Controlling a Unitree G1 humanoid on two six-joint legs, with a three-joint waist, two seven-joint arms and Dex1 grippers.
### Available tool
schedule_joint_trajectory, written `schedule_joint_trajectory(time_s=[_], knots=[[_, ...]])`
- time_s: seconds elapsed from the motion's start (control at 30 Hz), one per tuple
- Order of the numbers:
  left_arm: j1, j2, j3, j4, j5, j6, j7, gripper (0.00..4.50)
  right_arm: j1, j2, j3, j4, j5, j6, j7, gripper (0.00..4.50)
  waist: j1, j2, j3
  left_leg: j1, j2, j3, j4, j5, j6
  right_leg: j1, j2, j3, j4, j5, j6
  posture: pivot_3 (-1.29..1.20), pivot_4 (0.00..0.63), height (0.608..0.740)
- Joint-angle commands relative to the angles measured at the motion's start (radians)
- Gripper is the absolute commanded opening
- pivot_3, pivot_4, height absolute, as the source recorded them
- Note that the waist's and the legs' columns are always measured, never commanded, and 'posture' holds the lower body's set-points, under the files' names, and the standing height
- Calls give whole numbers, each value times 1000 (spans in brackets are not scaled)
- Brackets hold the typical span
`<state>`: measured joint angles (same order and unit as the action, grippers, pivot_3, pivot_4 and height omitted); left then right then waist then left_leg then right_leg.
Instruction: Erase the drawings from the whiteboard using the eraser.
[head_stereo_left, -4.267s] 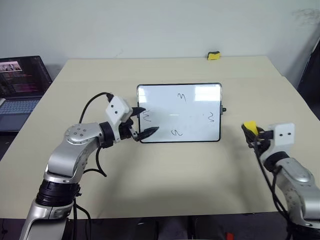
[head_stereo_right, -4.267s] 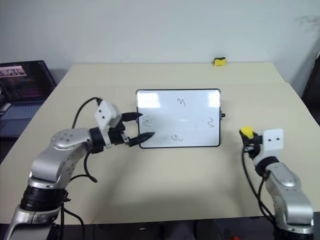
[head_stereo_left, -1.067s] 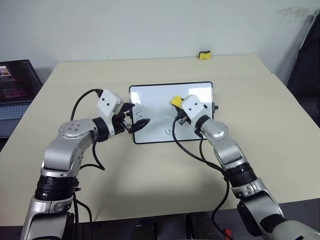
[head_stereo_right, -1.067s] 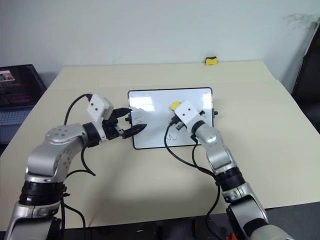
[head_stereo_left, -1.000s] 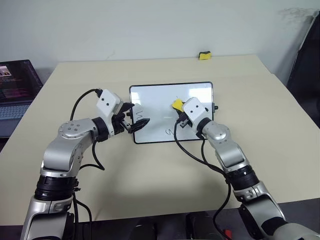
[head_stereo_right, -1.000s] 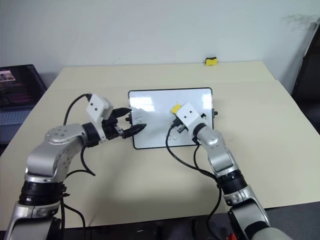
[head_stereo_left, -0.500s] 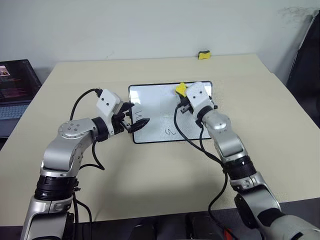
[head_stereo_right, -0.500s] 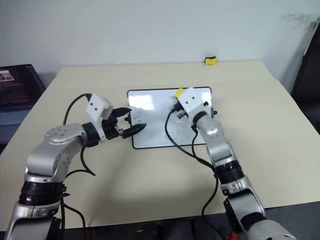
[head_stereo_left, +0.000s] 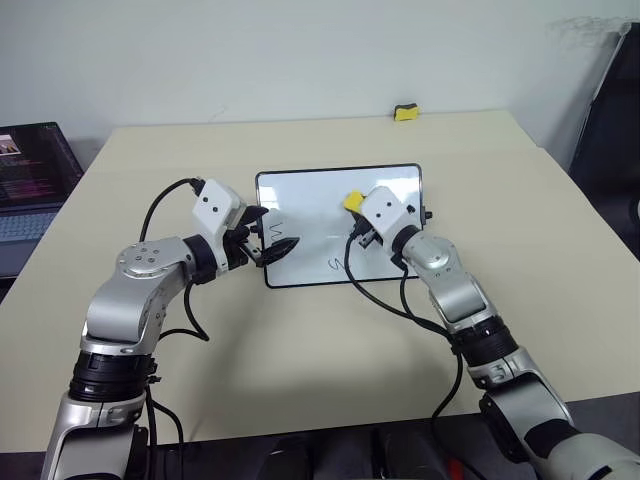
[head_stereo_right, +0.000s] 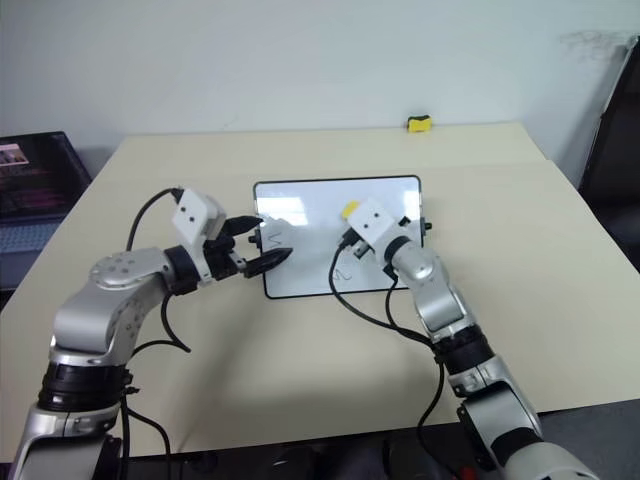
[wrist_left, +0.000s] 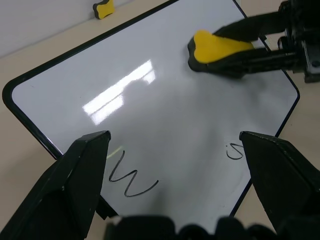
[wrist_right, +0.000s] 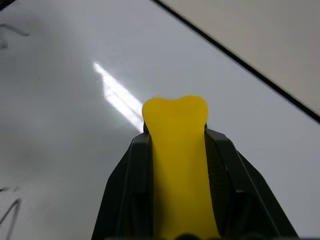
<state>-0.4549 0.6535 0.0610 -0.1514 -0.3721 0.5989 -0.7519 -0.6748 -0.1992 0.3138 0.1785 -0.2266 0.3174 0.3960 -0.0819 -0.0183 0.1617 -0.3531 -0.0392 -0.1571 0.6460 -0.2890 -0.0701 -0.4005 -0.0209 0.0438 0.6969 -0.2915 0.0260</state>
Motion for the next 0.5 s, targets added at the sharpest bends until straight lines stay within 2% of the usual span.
schedule_joint_trajectory(time_s=[0.03, 0.13, 0.5], knots=[[-13, 8, 20, -23, -1, -22, 2, 4500, 21, -15, 43, 17, -34, 50, 35, 1066, 0, 0, 0, 2, 0, 0, 0, 0, 0, 2, 0, 0, 0, 0, 0, 0, 150, 740], [-14, 7, 19, -23, 0, -22, 2, 4500, -1, -6, 16, 5, -25, 26, 7, 1066, 1, 0, 0, 10, 0, 0, 0, 0, 0, 12, 1, -1, -2, -2, 4, 0, 150, 740], [-5, 2, 23, -29, -3, -21, 9, 4500, -17, 31, -62, -68, 56, 46, 12, 1066, 2, 1, 1, 7, 0, -4, -1, 0, 0, 11, 1, -1, -7, 0, 0, 0, 150, 740]])
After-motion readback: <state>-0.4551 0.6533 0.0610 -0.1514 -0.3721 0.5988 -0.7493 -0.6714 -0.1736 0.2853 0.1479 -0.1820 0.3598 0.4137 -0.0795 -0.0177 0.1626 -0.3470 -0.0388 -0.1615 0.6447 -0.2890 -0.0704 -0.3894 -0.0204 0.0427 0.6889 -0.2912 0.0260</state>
